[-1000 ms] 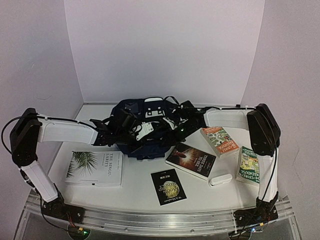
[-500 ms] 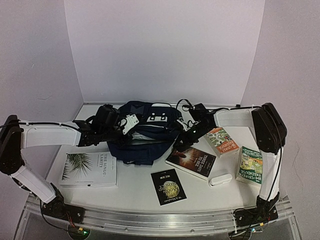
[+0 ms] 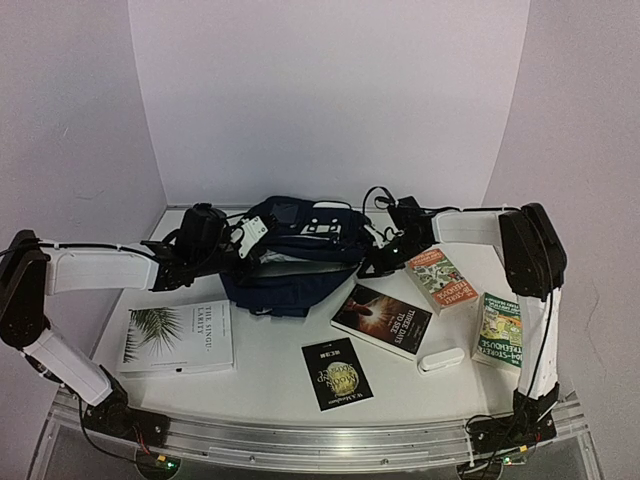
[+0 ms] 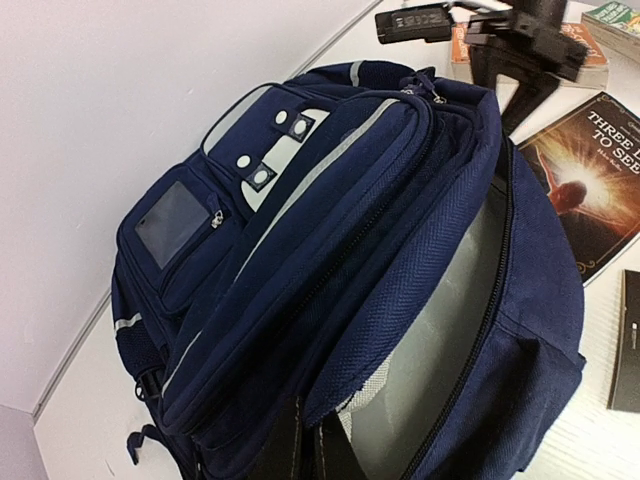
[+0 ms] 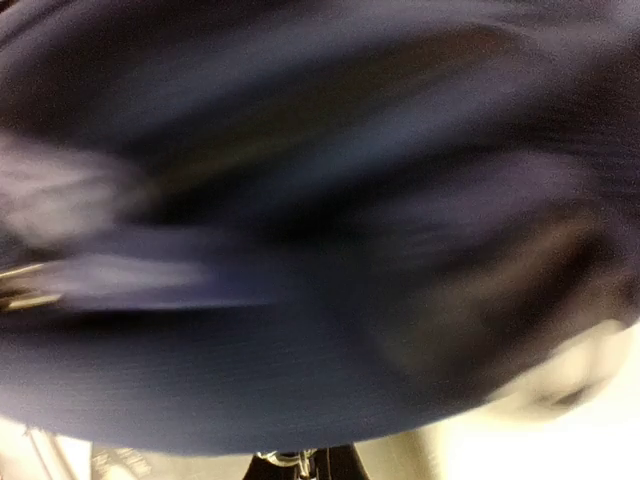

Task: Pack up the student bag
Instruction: Unzip the student bag at the center of the board.

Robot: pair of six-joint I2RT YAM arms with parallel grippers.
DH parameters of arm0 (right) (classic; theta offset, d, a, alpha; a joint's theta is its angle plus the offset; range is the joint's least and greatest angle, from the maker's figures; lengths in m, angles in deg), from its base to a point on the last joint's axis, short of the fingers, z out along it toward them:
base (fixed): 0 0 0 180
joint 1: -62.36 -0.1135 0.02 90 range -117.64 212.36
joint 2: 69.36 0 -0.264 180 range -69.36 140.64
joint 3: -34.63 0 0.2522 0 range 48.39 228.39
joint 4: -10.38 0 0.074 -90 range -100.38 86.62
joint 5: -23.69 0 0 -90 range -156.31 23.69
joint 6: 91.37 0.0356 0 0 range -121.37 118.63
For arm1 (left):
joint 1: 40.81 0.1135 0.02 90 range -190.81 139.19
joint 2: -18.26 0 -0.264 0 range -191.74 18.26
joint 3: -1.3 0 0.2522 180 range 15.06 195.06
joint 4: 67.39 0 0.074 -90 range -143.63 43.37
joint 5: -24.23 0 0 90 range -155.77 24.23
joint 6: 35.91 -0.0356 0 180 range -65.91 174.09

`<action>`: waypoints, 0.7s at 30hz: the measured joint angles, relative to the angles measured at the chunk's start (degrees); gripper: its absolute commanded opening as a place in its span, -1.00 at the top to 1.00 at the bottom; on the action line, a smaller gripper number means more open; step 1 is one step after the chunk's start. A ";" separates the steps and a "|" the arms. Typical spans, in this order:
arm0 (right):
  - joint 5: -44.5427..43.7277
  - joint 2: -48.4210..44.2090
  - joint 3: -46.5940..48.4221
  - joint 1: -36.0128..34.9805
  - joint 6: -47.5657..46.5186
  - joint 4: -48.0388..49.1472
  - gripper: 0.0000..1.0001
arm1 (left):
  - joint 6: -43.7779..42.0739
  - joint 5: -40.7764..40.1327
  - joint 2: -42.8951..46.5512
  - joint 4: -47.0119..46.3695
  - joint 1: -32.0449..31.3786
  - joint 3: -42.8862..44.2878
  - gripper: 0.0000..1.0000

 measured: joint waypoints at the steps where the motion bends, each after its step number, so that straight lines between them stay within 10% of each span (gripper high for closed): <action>1: -0.10 1.25 0.69 0.85 -0.30 0.21 1.00 | 0.02 0.50 0.52 -0.04 0.36 -0.53 0.99; 21: 1.83 3.98 3.61 5.88 -0.55 2.38 1.00 | 2.41 5.16 -5.18 -4.21 7.39 2.33 0.99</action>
